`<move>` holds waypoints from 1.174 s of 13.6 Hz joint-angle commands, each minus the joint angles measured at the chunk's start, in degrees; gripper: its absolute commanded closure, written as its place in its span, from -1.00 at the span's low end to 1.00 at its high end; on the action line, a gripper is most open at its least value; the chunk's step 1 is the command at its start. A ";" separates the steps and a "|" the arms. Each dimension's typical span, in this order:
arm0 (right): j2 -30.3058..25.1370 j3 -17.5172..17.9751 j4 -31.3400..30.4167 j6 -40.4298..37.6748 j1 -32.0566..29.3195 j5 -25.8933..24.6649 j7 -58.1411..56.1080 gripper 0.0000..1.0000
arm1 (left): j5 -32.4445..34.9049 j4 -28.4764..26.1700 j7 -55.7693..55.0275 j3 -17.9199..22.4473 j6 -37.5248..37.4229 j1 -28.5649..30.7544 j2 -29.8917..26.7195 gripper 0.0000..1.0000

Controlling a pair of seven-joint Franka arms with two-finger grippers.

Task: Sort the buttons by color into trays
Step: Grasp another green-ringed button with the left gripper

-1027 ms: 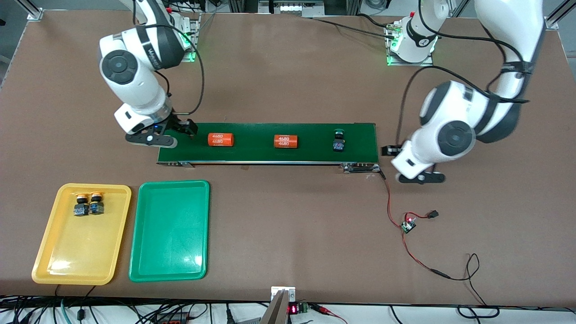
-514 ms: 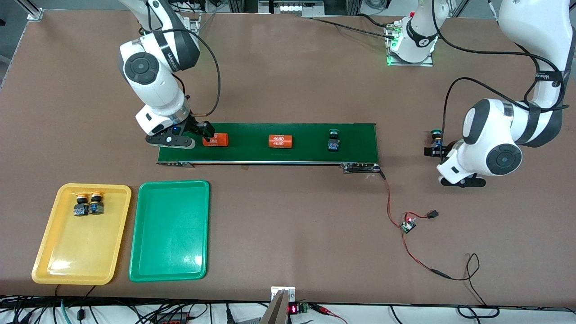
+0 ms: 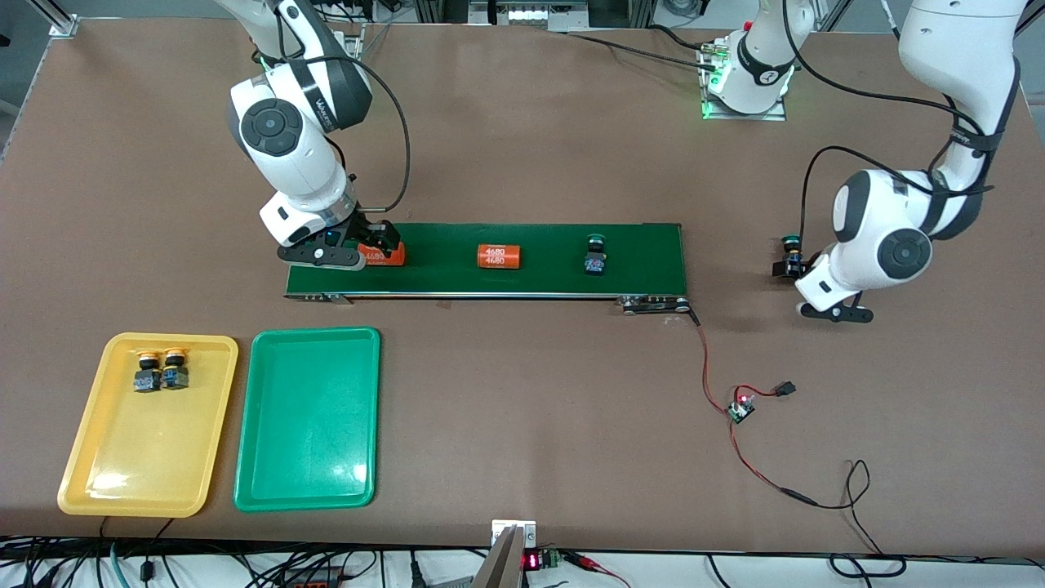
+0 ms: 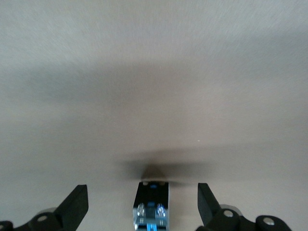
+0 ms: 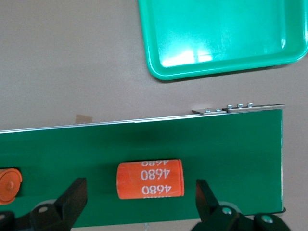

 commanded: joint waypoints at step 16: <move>-0.72 -0.51 0.12 -1.93 0.07 0.88 0.48 -1.00 | -0.43 2.32 0.51 -3.73 -9.15 -0.03 -5.23 0.64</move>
